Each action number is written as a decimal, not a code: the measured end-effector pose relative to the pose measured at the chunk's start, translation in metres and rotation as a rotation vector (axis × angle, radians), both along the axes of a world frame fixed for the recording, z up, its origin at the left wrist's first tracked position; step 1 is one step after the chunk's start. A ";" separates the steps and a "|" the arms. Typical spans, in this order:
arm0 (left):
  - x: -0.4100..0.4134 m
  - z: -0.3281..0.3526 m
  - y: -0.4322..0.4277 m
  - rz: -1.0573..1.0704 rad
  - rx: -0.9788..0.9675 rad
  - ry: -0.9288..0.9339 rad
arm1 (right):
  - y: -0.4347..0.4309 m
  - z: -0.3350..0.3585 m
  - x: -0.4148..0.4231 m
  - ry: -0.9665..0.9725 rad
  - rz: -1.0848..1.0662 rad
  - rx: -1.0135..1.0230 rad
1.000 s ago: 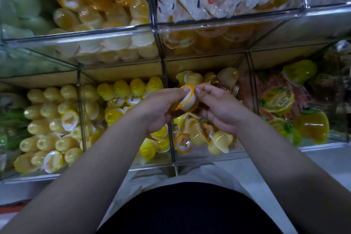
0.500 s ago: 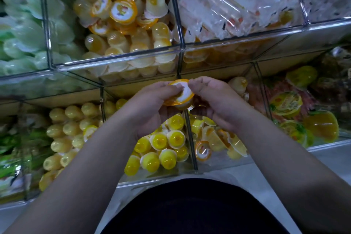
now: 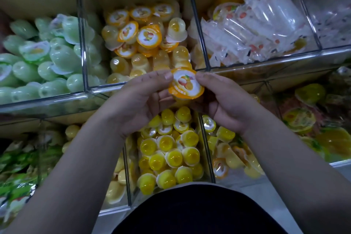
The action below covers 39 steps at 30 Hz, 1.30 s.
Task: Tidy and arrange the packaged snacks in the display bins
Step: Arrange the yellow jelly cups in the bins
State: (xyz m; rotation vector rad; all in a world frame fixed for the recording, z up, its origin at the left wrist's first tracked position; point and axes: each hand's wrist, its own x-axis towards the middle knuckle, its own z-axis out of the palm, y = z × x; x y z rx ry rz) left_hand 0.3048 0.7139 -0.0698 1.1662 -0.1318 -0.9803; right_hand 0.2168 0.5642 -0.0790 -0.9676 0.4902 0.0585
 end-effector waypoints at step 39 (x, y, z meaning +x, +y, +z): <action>0.103 -0.010 -0.046 0.349 0.376 -0.435 | 0.006 -0.018 0.149 0.263 -0.342 -0.585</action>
